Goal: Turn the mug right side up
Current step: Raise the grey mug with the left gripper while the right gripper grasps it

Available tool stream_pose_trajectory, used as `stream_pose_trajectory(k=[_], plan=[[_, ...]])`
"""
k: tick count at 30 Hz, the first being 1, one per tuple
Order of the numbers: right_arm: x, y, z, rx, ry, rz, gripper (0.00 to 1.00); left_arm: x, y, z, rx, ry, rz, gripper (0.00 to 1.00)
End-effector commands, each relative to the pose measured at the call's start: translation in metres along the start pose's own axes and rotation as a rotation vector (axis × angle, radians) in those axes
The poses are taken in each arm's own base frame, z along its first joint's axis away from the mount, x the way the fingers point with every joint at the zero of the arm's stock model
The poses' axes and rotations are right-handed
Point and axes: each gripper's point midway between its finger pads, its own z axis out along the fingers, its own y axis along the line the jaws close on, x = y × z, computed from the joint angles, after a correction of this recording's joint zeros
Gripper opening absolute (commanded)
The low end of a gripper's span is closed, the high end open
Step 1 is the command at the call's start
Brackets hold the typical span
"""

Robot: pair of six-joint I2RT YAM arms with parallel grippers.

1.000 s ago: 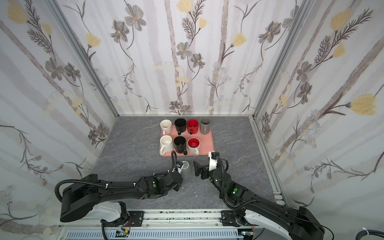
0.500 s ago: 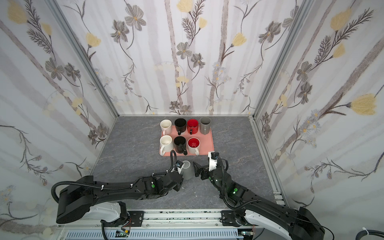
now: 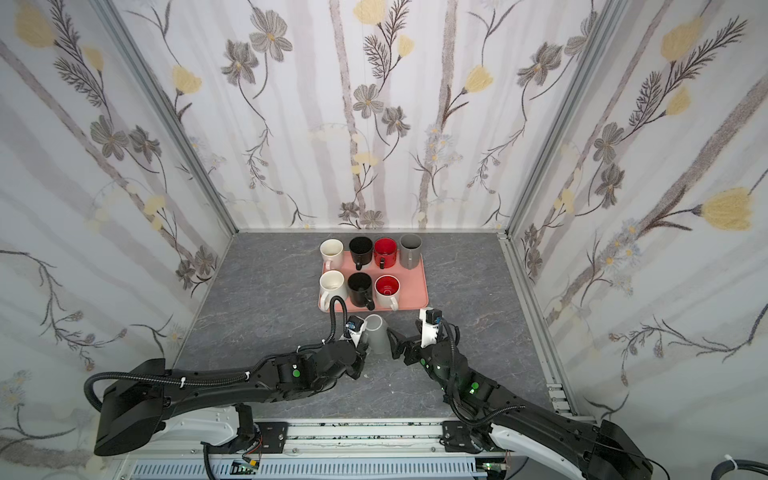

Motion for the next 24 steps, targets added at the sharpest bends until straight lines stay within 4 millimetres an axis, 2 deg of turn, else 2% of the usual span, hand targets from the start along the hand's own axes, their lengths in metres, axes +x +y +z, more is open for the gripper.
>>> stream_pose_trajectory(k=[1, 5, 14, 18, 24], plan=[[-0.015, 0.019, -0.003, -0.099, -0.053, 0.058, 0.99, -0.042, -0.003, -0.014, 0.021, -0.155, -0.074, 0.0], [-0.028, 0.042, -0.007, -0.213, -0.083, 0.09, 1.0, -0.08, 0.003, -0.038, 0.067, -0.291, -0.126, 0.0], [-0.056, 0.081, -0.015, -0.404, -0.139, 0.198, 0.93, -0.148, 0.027, -0.081, 0.105, -0.544, -0.227, 0.0], [-0.064, 0.1, -0.015, -0.508, -0.149, 0.272, 0.96, -0.177, 0.025, -0.105, 0.168, -0.672, -0.261, 0.0], [-0.089, 0.129, -0.027, -0.714, -0.229, 0.366, 0.97, -0.2, 0.016, -0.136, 0.288, -0.797, -0.305, 0.0]])
